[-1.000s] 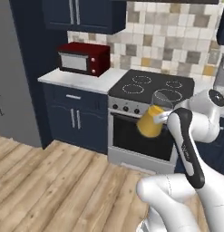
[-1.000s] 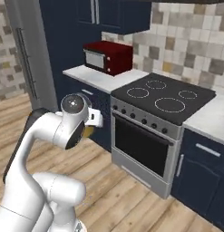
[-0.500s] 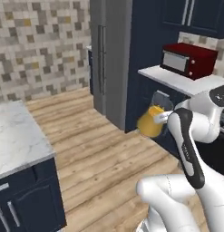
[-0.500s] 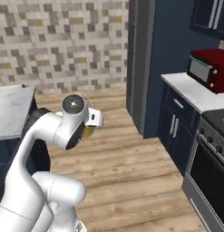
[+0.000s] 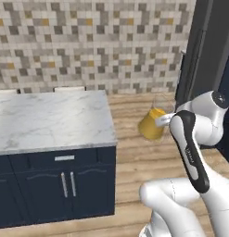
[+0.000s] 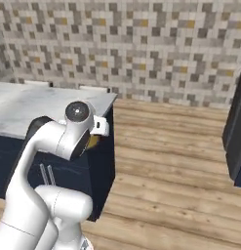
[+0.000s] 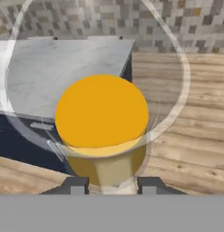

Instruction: Place the pitcher and cup on the dining counter for serving.

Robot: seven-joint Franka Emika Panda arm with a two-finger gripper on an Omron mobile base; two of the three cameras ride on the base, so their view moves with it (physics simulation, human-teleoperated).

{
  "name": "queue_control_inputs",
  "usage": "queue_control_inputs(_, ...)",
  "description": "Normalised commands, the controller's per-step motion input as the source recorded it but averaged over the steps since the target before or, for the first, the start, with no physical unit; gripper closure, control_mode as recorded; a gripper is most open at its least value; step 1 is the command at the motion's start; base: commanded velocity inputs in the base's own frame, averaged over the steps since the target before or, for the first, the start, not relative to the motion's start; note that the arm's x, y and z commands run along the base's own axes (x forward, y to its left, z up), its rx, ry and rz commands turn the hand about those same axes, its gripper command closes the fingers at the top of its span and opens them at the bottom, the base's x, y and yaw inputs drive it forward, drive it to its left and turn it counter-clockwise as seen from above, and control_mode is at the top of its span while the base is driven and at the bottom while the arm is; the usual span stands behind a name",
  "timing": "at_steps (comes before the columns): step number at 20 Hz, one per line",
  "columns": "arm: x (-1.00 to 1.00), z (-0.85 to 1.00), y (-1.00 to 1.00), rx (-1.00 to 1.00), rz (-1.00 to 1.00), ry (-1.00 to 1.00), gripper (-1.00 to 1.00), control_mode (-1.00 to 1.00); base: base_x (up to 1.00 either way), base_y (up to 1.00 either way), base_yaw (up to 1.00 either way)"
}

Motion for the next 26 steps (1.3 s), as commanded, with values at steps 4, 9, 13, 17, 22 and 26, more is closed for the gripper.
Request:
queue_control_inputs(4, 0.0, 0.0, 0.0, 0.0, 0.0, 0.0, 1.0, 1.0, 0.98, 0.66, 0.44)
queue_control_inputs(9, 0.0, 0.0, 0.0, 0.0, 0.0, 0.0, 1.0, 1.0, 0.81, 0.6, 0.12)
queue_control_inputs(13, 0.17, 0.01, 0.14, -0.02, -0.02, 0.0, 1.0, -1.0, 0.4, 0.55, -0.02)
queue_control_inputs(17, 0.71, 0.0, 0.14, 0.0, -0.08, 0.04, 1.0, -1.0, 0.0, 0.0, 0.0)
queue_control_inputs(22, 0.91, -0.1, 0.23, 0.0, -0.04, 0.14, 1.0, -1.0, 0.0, 0.0, 0.0)
queue_control_inputs(26, 0.99, -0.14, 0.21, 0.01, 0.0, 0.19, 1.0, -1.0, 0.0, 0.0, 0.0)
